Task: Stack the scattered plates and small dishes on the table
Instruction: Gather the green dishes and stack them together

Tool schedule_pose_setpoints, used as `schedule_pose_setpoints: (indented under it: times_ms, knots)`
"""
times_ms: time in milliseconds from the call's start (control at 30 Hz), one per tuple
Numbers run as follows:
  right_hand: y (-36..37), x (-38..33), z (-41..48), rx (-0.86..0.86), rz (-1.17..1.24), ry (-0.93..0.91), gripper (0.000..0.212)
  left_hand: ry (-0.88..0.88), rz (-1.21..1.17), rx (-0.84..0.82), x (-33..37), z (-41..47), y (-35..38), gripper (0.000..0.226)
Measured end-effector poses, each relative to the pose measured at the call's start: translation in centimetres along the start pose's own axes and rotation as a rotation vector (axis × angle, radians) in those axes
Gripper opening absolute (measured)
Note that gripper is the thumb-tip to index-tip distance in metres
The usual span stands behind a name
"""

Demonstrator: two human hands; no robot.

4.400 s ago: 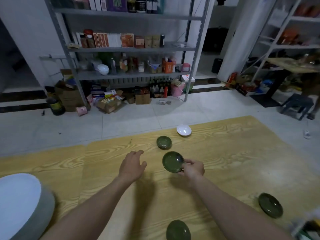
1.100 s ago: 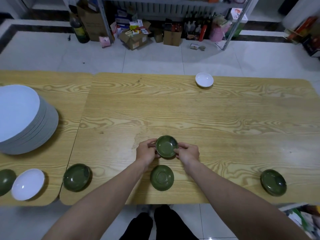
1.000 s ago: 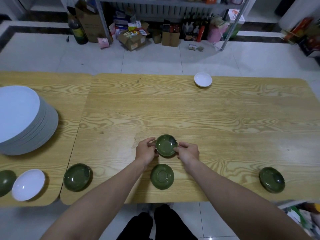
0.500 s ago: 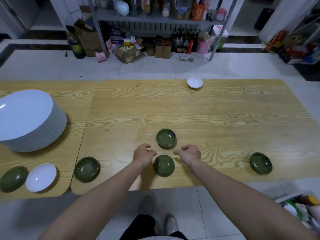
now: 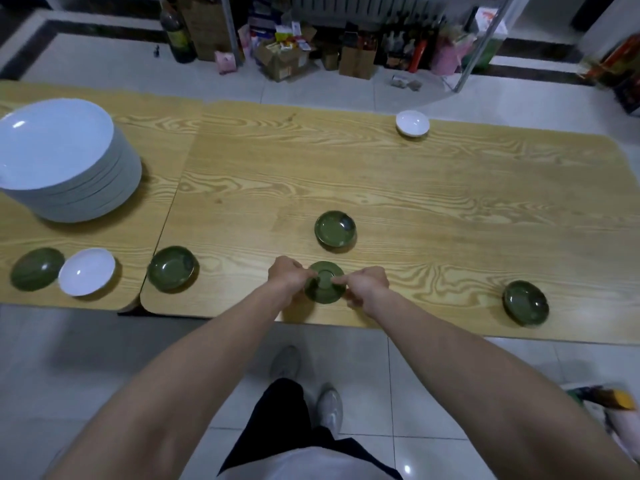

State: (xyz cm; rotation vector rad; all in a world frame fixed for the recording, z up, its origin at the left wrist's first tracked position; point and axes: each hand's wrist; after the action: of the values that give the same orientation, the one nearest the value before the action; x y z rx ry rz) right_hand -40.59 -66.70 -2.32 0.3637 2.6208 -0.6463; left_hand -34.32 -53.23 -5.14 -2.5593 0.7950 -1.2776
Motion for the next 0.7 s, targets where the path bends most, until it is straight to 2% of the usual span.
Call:
schedule_pose_setpoints:
  times_ms: [200,333,433,533,700]
  knots:
    - [1.0,0.2,0.4,0.034,-0.002,0.013,0.044,-0.030,0.025,0.013,-0.2,0.1,1.1,0.027]
    - [1.0,-0.1,0.3,0.008,0.032,0.028,0.034,-0.027,0.028,-0.003,0.0,0.0,1.0,0.022]
    - [0.9,-0.2,0.0,-0.012,0.094,0.006,0.039,-0.010,-0.009,-0.015,0.1,-0.1,0.8,0.032]
    - [0.5,-0.3,-0.3,0.030,0.131,-0.096,0.042,0.077,-0.104,-0.007,0.2,-0.3,0.2,0.039]
    - [0.1,0.1,-0.4,0.083,0.085,-0.266,0.032,0.227,-0.268,0.006,-0.3,-0.7,0.1,0.033]
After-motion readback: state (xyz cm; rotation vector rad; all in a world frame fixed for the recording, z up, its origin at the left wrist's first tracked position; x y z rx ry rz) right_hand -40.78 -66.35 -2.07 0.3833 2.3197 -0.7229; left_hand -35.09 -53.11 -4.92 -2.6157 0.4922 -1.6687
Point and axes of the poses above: each hand's wrist, its own z-axis towards the middle knuckle, its own y-axis out of the palm, x = y × z, and after that the axes turned 6 degrees about y, right-handed
